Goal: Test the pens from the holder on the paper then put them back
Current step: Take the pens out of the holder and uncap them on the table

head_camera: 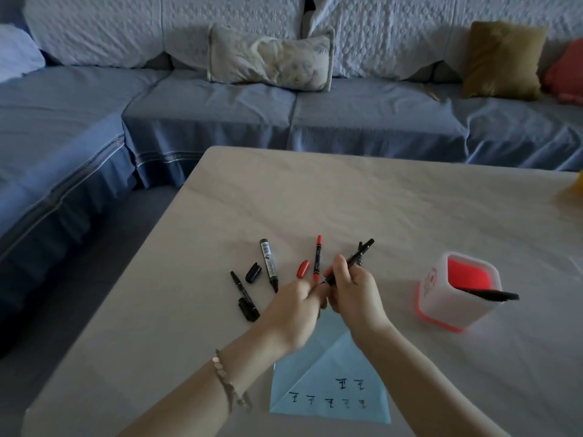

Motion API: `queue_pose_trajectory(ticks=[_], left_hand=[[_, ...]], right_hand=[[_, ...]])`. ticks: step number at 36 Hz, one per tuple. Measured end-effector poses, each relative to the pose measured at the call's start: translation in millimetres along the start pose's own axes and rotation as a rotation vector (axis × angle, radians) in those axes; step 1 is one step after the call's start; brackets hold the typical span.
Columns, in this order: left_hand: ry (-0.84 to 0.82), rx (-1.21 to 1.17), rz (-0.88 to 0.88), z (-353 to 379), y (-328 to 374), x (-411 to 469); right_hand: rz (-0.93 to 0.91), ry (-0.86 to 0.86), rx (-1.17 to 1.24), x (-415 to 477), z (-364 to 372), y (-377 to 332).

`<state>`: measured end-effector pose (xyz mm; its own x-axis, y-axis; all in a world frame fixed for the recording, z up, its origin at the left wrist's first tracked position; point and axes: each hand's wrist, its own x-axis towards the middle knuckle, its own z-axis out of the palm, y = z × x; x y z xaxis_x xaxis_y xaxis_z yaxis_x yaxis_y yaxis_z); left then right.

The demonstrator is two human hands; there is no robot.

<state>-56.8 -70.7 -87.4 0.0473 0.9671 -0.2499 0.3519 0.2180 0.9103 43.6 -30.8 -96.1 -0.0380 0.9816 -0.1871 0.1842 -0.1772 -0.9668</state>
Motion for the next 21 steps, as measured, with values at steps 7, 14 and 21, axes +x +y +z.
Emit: queue_pose_trajectory(ticks=[7, 14, 21], left_hand=[[-0.363, -0.699, -0.445, -24.7, 5.9, -2.8], [0.204, 0.29, -0.016, -39.6, -47.0, -21.0], [0.418, -0.242, -0.344, -66.7, -84.6, -11.7]], right_hand=[[0.082, 0.024, 0.057, 9.7, -9.1, -1.3], [0.101, 0.08, -0.085, 40.6, -41.6, -4.4], [0.388, -0.342, 0.037, 27.7, -8.5, 1.8]])
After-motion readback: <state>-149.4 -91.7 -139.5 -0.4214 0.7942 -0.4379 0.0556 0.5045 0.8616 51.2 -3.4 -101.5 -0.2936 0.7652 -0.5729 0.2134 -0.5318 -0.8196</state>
